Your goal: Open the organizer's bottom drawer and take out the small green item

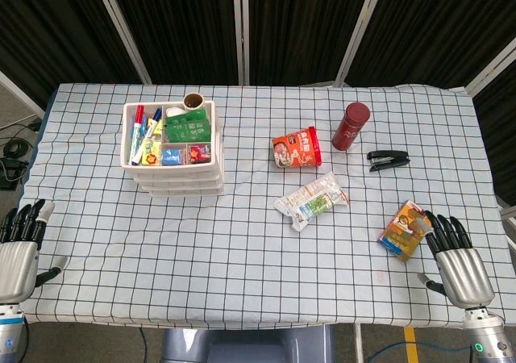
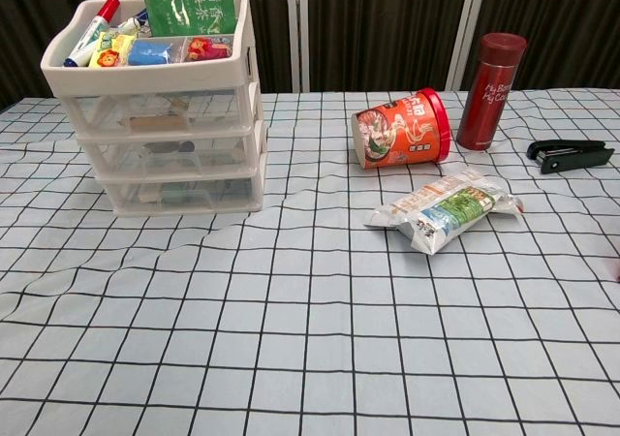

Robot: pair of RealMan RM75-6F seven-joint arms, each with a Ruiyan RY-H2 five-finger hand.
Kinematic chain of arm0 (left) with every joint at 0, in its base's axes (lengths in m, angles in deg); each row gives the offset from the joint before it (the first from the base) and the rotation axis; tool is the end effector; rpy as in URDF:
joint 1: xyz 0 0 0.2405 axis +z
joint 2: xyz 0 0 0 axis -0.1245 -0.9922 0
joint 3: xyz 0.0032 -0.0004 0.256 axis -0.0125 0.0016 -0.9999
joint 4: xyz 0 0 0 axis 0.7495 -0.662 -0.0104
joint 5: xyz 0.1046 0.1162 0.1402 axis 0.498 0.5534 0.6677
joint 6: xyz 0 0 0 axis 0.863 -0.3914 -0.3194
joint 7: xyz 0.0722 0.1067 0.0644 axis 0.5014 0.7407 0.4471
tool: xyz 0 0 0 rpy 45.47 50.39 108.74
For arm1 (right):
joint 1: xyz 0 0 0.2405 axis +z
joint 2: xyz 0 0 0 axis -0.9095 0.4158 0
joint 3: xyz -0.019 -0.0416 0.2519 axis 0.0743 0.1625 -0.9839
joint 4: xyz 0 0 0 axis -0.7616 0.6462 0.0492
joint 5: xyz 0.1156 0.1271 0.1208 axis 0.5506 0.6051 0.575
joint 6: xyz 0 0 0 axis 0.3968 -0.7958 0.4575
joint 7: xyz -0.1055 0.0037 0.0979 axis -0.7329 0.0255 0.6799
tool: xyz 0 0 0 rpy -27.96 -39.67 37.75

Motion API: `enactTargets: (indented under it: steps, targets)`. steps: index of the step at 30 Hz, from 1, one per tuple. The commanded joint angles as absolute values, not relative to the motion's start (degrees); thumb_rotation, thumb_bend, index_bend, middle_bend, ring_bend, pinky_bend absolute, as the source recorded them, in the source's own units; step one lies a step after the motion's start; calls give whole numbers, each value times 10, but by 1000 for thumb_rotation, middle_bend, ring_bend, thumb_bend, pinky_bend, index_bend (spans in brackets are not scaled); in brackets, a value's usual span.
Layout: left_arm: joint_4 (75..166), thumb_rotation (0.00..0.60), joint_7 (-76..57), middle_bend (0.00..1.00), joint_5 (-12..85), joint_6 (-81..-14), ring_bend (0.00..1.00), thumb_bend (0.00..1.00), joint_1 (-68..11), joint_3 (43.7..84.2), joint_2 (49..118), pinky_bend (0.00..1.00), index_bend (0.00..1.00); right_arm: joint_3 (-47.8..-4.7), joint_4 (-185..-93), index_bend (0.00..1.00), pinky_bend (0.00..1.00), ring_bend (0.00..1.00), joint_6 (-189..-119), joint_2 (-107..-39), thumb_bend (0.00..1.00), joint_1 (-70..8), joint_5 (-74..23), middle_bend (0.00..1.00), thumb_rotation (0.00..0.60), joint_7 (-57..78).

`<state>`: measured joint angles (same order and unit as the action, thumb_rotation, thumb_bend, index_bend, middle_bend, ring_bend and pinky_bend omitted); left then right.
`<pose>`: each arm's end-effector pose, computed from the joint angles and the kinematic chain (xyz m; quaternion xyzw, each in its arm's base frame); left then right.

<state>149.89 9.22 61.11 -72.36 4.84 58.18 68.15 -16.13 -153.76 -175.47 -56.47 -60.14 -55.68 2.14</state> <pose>-0.2765 0.1638 0.1376 -0.5947 -0.3581 -0.3589 0.6239 -0.3040 -0.1726 0.1371 0.6625 -0.3254 0.3631 0.5687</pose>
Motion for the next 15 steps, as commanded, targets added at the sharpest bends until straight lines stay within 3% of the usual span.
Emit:
enactTargets:
  steps: [1, 15]
  targets:
    - [1500, 600, 93, 0, 610, -723, 0, 239, 48, 581, 681, 0, 0, -162, -1537, 0, 0, 0, -1755, -565, 0, -601, -557, 0, 600, 23]
    - [1498, 600, 78, 0, 623, -718, 0, 253, 43, 579, 685, 0, 0, -161, -1539, 0, 0, 0, -1753, -563, 0, -601, -557, 0, 600, 30]
